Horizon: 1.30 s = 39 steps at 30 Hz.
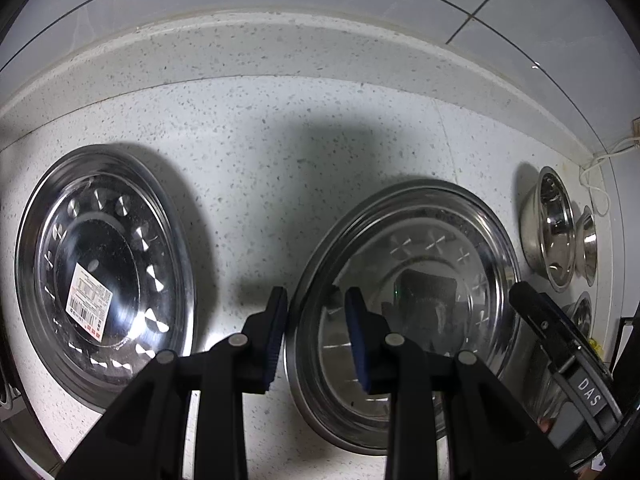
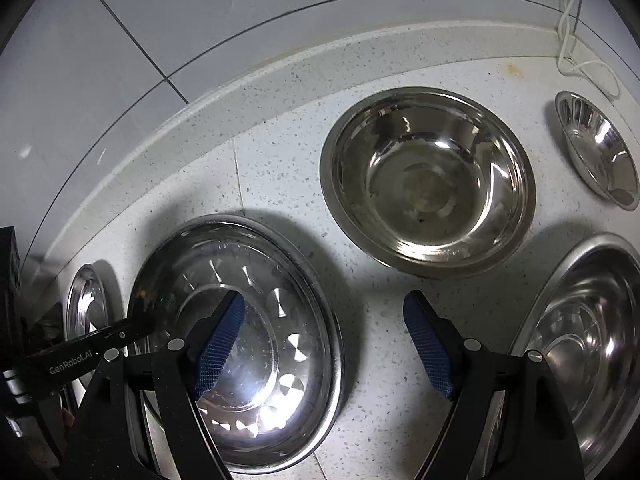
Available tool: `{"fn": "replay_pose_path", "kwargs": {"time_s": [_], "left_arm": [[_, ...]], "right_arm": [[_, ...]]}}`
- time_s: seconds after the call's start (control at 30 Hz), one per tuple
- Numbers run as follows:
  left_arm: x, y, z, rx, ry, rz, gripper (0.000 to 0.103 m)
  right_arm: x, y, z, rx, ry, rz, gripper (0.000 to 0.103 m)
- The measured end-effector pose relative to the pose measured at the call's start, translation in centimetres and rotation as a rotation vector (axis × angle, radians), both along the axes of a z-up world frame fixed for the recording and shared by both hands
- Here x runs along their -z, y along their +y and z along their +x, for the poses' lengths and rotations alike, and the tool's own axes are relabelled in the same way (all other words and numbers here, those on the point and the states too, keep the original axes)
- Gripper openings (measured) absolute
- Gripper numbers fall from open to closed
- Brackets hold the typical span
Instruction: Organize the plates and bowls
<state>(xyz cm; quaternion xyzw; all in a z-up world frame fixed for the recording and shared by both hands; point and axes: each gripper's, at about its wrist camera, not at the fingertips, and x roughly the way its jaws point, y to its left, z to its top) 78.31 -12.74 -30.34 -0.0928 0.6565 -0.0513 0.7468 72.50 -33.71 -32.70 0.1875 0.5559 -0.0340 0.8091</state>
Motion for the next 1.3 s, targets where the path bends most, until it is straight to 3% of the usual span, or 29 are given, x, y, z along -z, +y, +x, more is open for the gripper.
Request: {"fn": "replay_pose_path", "kwargs": {"time_s": [0.13,0.47,0.77,0.87,0.97,1.23,1.3], "left_arm": [[0.3,0.4,-0.2,-0.007,0.013,-0.01,0.029],[1.4,0.7,0.1,-0.024,0.044,-0.007,0.029],[1.8,0.8,0.5,-0.033,0.066,-0.004,0.029],[1.8,0.8,0.5,-0.031,0.07,-0.003,0.029],[1.9,0.8,0.5,-0.032,0.069,-0.002,0.029],[1.8,0.5,0.4,-0.028,0.064,0.011,0.029],[1.7,0.5,0.4,-0.032,0.06,0.012,0.029]], "right_arm": [[0.3,0.1,0.7,-0.015,0.013,0.037,0.077],[1.3,0.8,2.3,-0.048,0.096,0.018,0.078],[3.2,0.9,4.8,-0.094,0.21,0.18,0.082],[3.6,0.9,4.8,-0.089,0.204,0.209,0.084],[3.9,0.9,4.7,-0.091,0.177,0.304,0.084],[4.3,1.1,4.2,-0.081,0.131,0.314,0.084],[4.1,1.0,3.9,-0.089,0.13,0.312,0.078]]}}
